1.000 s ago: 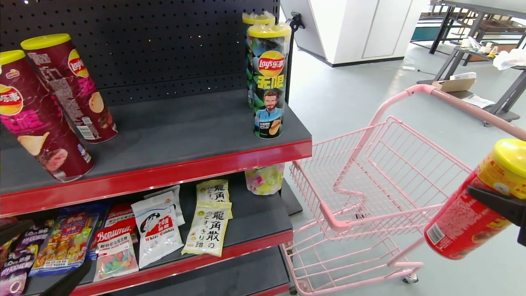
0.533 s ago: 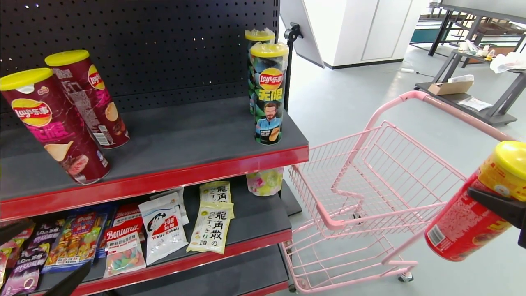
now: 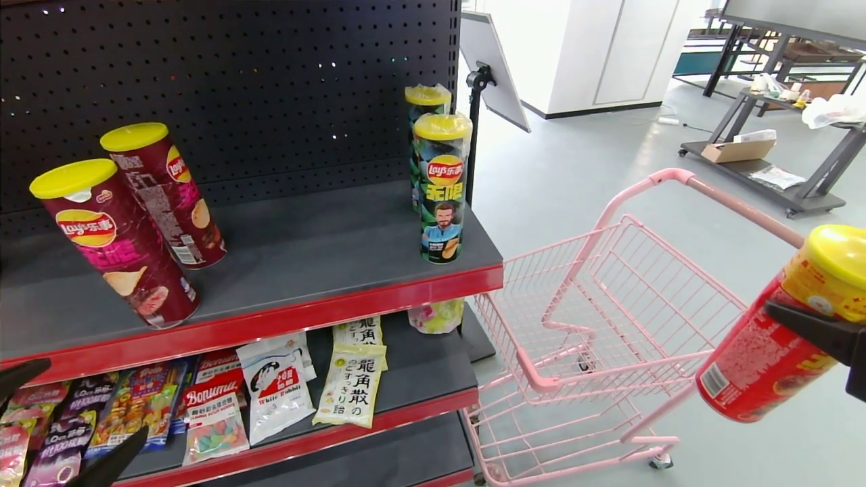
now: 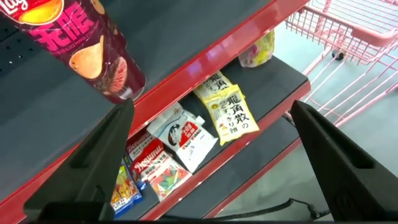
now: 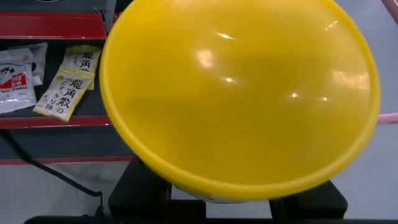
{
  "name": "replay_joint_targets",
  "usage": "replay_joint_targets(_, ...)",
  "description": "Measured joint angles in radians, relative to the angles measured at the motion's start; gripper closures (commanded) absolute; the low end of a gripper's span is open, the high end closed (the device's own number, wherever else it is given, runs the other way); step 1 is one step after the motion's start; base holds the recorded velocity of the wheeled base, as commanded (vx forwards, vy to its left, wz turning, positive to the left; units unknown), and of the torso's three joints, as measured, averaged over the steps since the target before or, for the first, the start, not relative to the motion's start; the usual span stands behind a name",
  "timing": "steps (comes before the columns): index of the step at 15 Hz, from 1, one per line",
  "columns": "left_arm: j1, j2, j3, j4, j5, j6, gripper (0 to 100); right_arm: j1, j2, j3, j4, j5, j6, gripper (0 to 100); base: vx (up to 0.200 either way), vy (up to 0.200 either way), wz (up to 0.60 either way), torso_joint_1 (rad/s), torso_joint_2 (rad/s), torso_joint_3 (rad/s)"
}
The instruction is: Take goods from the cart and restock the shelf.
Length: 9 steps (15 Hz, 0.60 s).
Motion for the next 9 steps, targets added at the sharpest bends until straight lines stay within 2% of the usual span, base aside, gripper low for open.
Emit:
replay_joint_targets(8,0.0,-0.009,-0.005,0.0,0.0,0.0,0,-0.002,0.009,0.005,0.0,-0.001,-0.013,100,0.0,0.0,0.6,0.007,0.0,-0.002)
replay_joint_targets(9,0.0,-0.01,-0.005,-0.001,0.001,0.0,0,-0.002,0.007,0.009,0.0,-0.001,-0.014,100,0.0,0.0,0.0,0.0,0.0,0.0)
